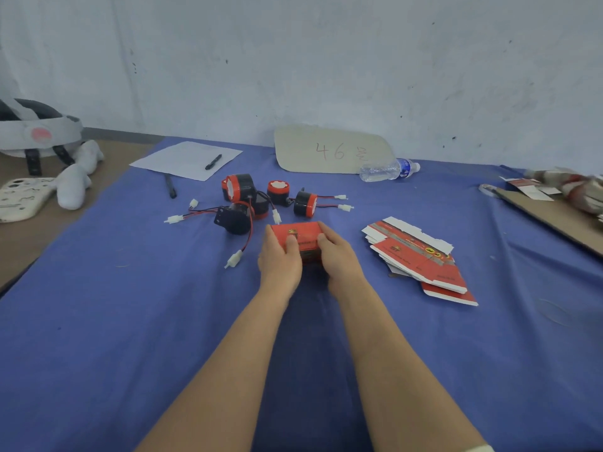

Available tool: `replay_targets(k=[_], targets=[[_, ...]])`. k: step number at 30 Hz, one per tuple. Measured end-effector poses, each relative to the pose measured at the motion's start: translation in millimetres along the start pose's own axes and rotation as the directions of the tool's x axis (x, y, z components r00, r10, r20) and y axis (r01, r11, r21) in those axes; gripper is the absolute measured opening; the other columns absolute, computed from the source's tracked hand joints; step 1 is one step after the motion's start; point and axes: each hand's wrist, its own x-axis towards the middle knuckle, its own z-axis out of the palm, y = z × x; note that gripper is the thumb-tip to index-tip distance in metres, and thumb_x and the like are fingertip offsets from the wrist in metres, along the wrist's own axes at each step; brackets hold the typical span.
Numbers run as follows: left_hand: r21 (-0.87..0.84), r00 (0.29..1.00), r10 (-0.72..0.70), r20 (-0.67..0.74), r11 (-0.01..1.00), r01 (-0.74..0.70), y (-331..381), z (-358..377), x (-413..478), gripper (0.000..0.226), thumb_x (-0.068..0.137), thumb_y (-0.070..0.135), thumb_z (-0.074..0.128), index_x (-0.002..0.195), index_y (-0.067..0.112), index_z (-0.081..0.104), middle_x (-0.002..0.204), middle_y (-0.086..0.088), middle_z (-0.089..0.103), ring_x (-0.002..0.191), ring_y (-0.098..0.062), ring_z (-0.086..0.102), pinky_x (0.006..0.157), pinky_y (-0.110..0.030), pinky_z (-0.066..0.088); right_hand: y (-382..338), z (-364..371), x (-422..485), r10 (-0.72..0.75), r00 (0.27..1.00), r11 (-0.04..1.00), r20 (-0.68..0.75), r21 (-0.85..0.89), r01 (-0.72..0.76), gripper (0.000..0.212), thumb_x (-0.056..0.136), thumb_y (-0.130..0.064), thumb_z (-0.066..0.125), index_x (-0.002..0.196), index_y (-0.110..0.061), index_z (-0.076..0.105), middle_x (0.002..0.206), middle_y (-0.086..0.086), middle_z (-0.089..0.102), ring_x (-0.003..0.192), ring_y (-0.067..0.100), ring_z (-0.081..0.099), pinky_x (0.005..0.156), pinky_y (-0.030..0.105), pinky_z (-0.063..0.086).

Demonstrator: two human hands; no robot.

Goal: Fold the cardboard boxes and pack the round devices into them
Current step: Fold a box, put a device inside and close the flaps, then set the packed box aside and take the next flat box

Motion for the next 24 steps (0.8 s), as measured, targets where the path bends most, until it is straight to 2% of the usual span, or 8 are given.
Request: replay_targets(k=[3, 6, 9, 14, 17, 19, 21, 24], targets=[[-0.313, 0.995, 0.095, 0.005, 0.945, -0.089, 21.0, 15.3, -15.5, 0.048, 0.106, 0.025, 0.029, 0.152, 0.028, 0.018, 0.148, -0.001, 0.040, 0.131, -0.018, 0.045, 0.109, -0.038, 0.039, -15.4, -19.5, -15.6, -0.083, 0.996, 0.960, 0.028, 0.271, 0.072, 0.038, 0.104, -0.018, 0.034, 0.140, -0.023, 0.045, 0.119, 0.004, 0.062, 0.103, 0.018, 0.061, 0.089, 0.030, 0.049], [-0.451, 0.978, 0.194, 0.076, 0.882, -0.140, 60.3, 51.3, -36.3, 0.048, 0.104, 0.021, 0.037, 0.151, 0.026, 0.027, 0.141, -0.003, 0.049, 0.121, -0.019, 0.056, 0.098, -0.037, 0.049, -41.5, -70.0, -36.8, -0.270, 0.935, 0.944, -0.228, 0.131, 0.304, 0.035, 0.103, -0.017, 0.037, 0.136, -0.021, 0.049, 0.094, -0.003, 0.065, 0.080, 0.011, 0.063, 0.075, 0.027, 0.056], [-0.545, 0.929, 0.279, 0.241, 0.832, -0.109, 116.0, 117.3, -70.9, 0.046, 0.102, 0.017, 0.044, 0.147, 0.020, 0.034, 0.136, -0.009, 0.054, 0.116, -0.024, 0.059, 0.096, -0.041, 0.051, -71.9, -149.9, -72.4, -0.347, 0.791, 0.897, -0.503, 0.067, 0.437, 0.031, 0.102, -0.015, 0.039, 0.128, -0.019, 0.054, 0.095, 0.003, 0.064, 0.079, 0.015, 0.060, 0.072, 0.032, 0.053], [-0.473, 0.649, 0.424, 0.632, 0.874, -0.110, 204.0, 246.0, -197.8, 0.026, 0.100, 0.019, 0.044, 0.125, 0.018, 0.054, 0.122, -0.007, 0.060, 0.108, -0.020, 0.057, 0.095, -0.034, 0.046, -105.7, -312.4, -179.1, -0.293, 0.355, 0.925, -0.888, -0.169, 0.340, 0.034, 0.101, -0.015, 0.037, 0.133, -0.010, 0.049, 0.129, 0.011, 0.057, 0.114, 0.021, 0.056, 0.100, 0.035, 0.045], [-0.371, 0.361, 0.417, 0.834, 0.908, -0.193, 231.8, 297.5, -290.8, 0.039, 0.102, 0.029, 0.039, 0.135, 0.010, 0.051, 0.138, -0.007, 0.053, 0.127, -0.022, 0.048, 0.107, -0.032, 0.037, -104.7, -377.3, -257.4, -0.267, 0.000, 0.963, -0.964, -0.267, 0.037, 0.044, 0.098, -0.010, 0.036, 0.142, -0.013, 0.038, 0.145, 0.008, 0.043, 0.138, 0.024, 0.033, 0.115, 0.030, 0.015], [-0.342, 0.233, 0.380, 0.895, 0.920, -0.189, 236.3, 311.4, -332.8, 0.045, 0.103, 0.037, 0.034, 0.135, 0.011, 0.053, 0.139, -0.008, 0.053, 0.129, -0.024, 0.048, 0.110, -0.036, 0.035, -101.3, -392.0, -290.3, -0.358, -0.154, 0.934, -0.921, -0.349, -0.080, 0.047, 0.096, -0.007, 0.037, 0.143, -0.013, 0.036, 0.150, 0.004, 0.037, 0.143, 0.021, 0.022, 0.110, 0.023, -0.002], [-0.355, 0.198, 0.367, 0.909, 0.930, -0.094, 234.6, 317.2, -348.1, 0.046, 0.103, 0.039, 0.033, 0.129, 0.011, 0.057, 0.133, -0.010, 0.058, 0.125, -0.025, 0.052, 0.108, -0.041, 0.039, -99.7, -392.8, -299.6, -0.425, -0.155, 0.902, -0.892, -0.432, 0.010, 0.045, 0.095, -0.003, 0.037, 0.139, -0.009, 0.041, 0.144, 0.003, 0.045, 0.138, 0.017, 0.032, 0.109, 0.015, 0.013], [-0.410, 0.380, 0.382, 0.842, 0.912, -0.009, 226.8, 308.6, -328.7, 0.039, 0.101, 0.032, 0.039, 0.122, 0.004, 0.057, 0.123, -0.015, 0.062, 0.114, -0.028, 0.058, 0.096, -0.040, 0.047, -98.9, -372.7, -281.4, -0.404, 0.034, 0.886, -0.914, -0.382, 0.262, 0.033, 0.096, -0.003, 0.038, 0.124, -0.010, 0.054, 0.121, 0.002, 0.060, 0.108, 0.009, 0.054, 0.080, 0.003, 0.037]])
